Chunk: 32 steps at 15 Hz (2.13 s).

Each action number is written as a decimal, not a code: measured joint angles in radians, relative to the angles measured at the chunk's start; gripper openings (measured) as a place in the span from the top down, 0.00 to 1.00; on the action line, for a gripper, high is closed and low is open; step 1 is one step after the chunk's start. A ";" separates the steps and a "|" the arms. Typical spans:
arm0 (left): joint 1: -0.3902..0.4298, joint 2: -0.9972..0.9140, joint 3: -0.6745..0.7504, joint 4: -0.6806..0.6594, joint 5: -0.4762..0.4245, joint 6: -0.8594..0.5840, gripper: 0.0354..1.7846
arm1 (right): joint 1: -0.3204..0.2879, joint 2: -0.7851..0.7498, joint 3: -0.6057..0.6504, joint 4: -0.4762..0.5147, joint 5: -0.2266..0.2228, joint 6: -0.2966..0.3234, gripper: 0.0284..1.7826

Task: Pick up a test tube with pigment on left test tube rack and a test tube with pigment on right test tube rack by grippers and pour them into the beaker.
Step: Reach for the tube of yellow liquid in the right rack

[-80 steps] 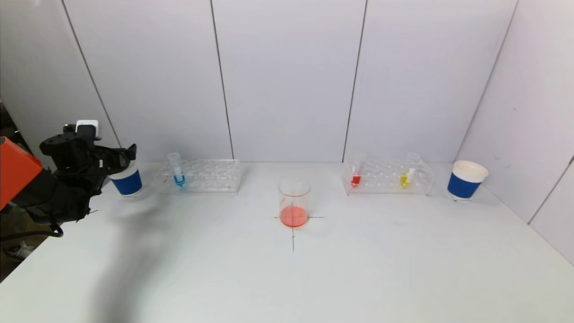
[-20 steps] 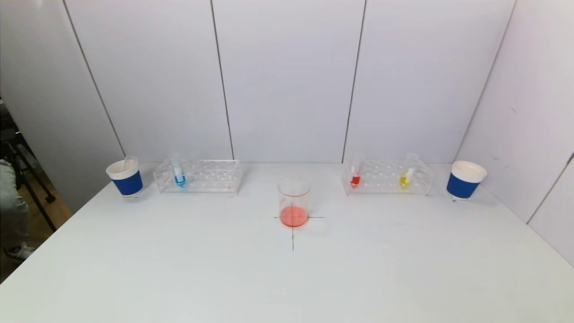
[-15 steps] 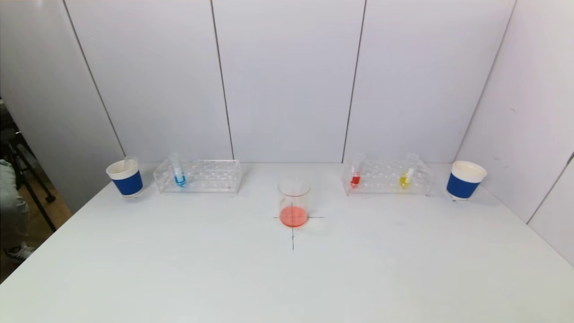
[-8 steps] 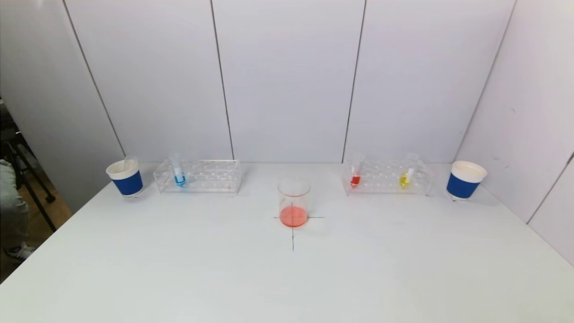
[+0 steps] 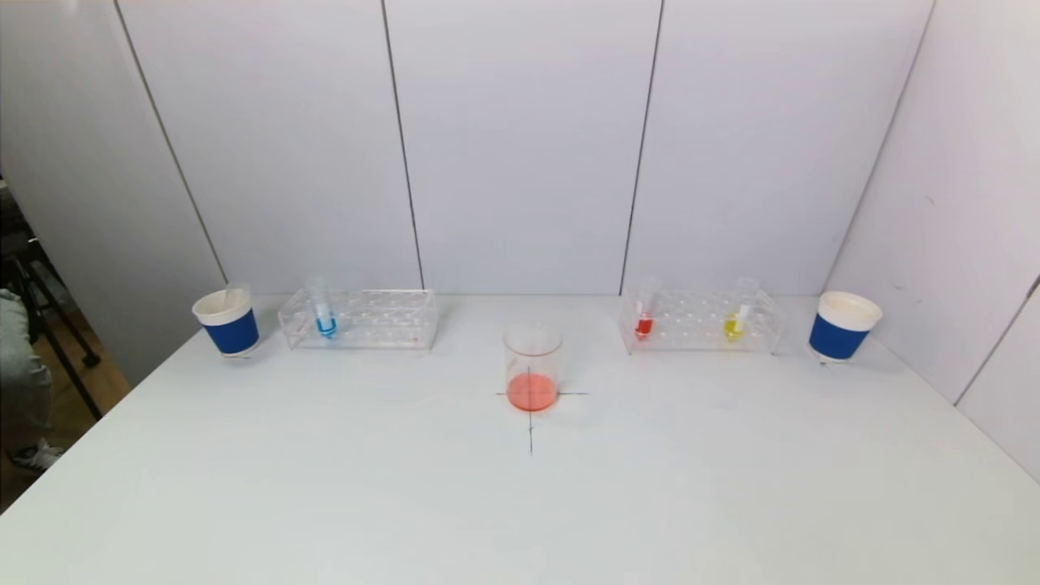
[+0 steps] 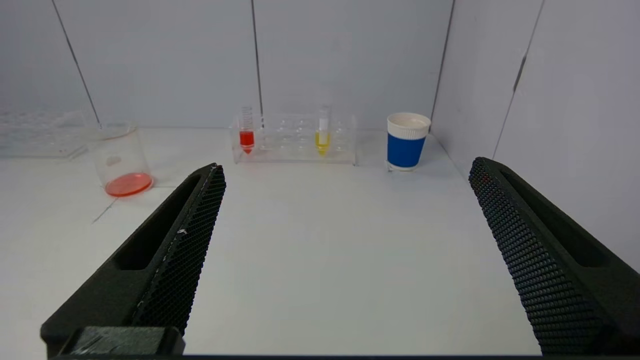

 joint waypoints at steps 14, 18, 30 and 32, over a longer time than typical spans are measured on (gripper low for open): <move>0.000 0.000 0.000 0.000 0.000 0.000 0.01 | 0.008 0.934 -0.137 -0.630 0.003 0.011 0.01; 0.000 0.000 0.000 0.000 0.000 0.000 0.01 | 0.007 1.221 -0.142 -0.869 -0.001 0.015 0.01; 0.000 0.000 0.000 0.000 0.000 0.000 0.01 | -0.001 1.857 -0.282 -1.371 -0.001 0.055 0.01; 0.000 0.000 0.000 0.000 0.000 0.000 0.01 | -0.001 1.902 -0.314 -1.374 -0.001 0.056 0.01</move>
